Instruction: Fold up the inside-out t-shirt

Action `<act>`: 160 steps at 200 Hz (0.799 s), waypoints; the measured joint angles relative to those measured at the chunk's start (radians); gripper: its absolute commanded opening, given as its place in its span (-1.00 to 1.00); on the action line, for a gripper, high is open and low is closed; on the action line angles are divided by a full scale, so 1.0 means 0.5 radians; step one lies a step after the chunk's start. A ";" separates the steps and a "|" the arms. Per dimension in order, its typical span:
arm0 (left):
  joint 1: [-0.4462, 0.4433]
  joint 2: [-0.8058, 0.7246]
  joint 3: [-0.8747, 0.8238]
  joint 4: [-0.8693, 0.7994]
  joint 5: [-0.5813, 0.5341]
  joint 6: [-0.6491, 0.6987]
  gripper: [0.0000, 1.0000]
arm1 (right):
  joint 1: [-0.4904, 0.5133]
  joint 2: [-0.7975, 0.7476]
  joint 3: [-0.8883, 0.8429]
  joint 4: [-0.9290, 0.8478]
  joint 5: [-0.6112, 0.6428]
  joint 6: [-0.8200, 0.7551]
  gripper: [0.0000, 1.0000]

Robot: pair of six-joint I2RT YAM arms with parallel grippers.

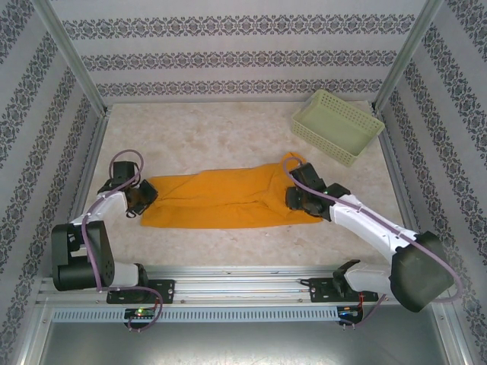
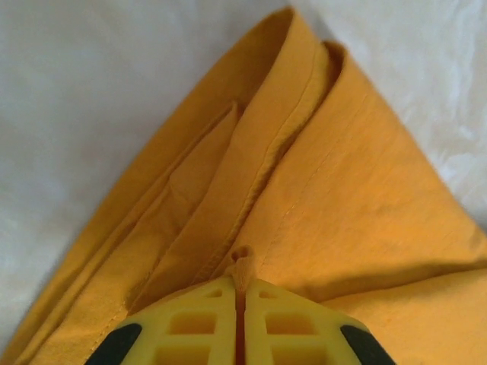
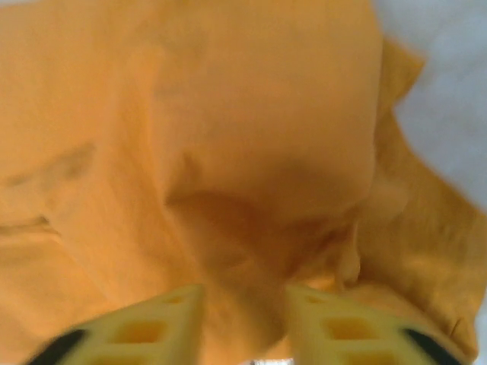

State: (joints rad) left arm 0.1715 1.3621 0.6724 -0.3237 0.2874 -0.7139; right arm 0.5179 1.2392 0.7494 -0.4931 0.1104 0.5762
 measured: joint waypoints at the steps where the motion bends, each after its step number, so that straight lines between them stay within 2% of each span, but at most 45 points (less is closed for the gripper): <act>1: 0.000 -0.003 -0.003 0.000 -0.001 0.008 -0.49 | 0.001 0.000 -0.005 0.000 -0.002 0.012 -0.04; 13: 0.000 -0.036 -0.013 -0.004 -0.005 -0.003 -0.33 | 0.001 -0.002 -0.017 -0.024 -0.007 0.038 0.14; 34: 0.000 -0.198 -0.011 -0.012 -0.069 -0.002 -0.19 | -0.023 -0.065 0.005 -0.028 -0.003 0.050 0.24; 54: -0.002 -0.386 0.032 -0.018 -0.128 -0.002 -0.08 | -0.124 -0.101 0.099 -0.036 -0.007 0.040 0.24; 72: -0.063 -0.420 0.127 -0.019 -0.169 -0.001 -0.06 | -0.261 -0.050 0.215 -0.024 -0.008 0.040 0.19; 95: -0.285 -0.249 0.305 -0.009 -0.170 0.023 -0.05 | -0.375 0.131 0.325 0.009 -0.008 0.040 0.08; 118: -0.472 0.015 0.425 0.006 -0.149 0.055 -0.02 | -0.387 0.273 0.323 0.024 -0.021 0.050 0.07; 145: -0.513 0.257 0.444 0.004 -0.144 0.069 0.03 | -0.387 0.303 0.255 0.044 -0.045 0.071 0.04; 160: -0.513 0.332 0.444 0.005 -0.160 0.075 0.06 | -0.388 0.311 0.206 0.062 -0.061 0.087 -0.05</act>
State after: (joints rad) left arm -0.0849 1.5280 0.8944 -0.3210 0.2073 -0.6765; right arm 0.3241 1.3945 0.8524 -0.4622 0.0799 0.6197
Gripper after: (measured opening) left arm 0.522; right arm 0.510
